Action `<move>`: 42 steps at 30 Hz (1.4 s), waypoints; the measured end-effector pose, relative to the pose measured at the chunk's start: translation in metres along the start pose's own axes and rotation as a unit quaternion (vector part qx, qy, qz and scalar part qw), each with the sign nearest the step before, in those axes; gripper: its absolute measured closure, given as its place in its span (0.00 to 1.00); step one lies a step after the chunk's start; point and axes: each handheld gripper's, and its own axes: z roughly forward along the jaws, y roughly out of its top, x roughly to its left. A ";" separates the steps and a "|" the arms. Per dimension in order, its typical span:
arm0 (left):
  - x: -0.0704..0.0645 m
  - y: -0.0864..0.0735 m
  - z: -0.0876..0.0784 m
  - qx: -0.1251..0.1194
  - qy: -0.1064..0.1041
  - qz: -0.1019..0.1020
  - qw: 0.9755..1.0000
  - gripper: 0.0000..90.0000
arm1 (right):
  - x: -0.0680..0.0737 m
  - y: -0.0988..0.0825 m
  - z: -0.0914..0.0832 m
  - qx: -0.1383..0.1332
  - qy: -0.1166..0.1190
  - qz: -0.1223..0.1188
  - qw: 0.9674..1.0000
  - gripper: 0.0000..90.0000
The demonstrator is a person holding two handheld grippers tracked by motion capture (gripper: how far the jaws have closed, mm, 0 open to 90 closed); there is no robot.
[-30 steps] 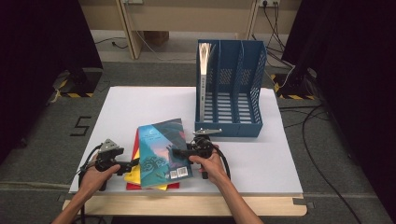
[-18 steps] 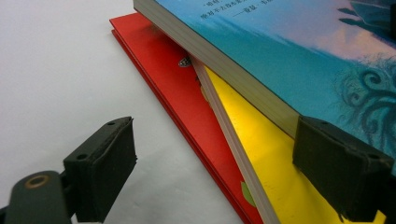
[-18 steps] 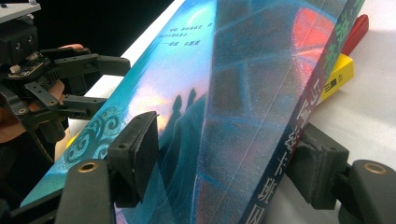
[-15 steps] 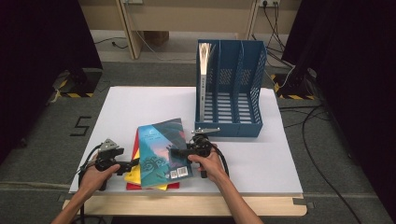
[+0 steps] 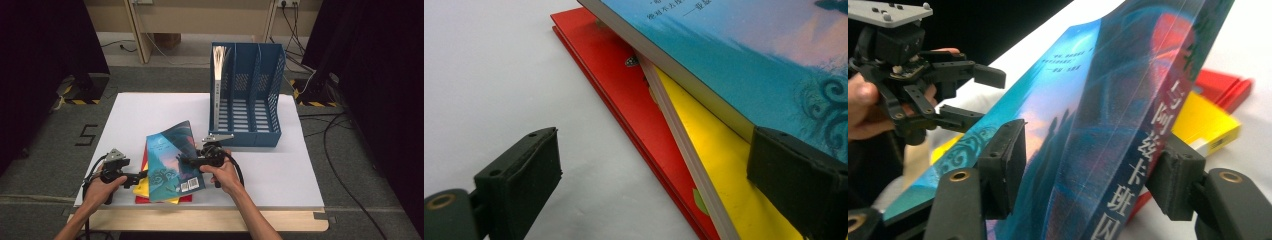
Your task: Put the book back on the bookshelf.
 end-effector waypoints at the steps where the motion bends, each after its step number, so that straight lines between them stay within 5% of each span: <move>1: 0.000 0.000 0.000 0.000 0.000 0.002 1.000 0.07 | 0.000 0.000 0.002 0.002 0.002 0.005 1.000 0.44; 5: -0.003 0.001 0.000 -0.002 0.002 0.011 1.000 0.10 | 0.003 0.002 0.014 0.016 0.026 0.027 0.999 0.47; 15: -0.002 0.000 0.000 -0.003 0.001 0.012 1.000 0.10 | 0.005 0.012 0.019 0.018 -0.006 0.017 1.000 0.59; 21: -0.002 0.000 0.001 -0.008 0.002 0.007 1.000 0.09 | 0.014 0.019 0.010 -0.011 -0.017 -0.017 1.000 0.74; 26: 0.006 -0.001 -0.001 -0.020 0.002 -0.027 0.999 0.16 | 0.025 0.025 0.004 -0.018 -0.016 -0.057 0.998 0.75; 42: 0.030 -0.008 -0.005 -0.016 0.040 -0.044 0.998 0.16 | 0.037 0.029 -0.015 -0.079 -0.010 -0.085 0.993 0.76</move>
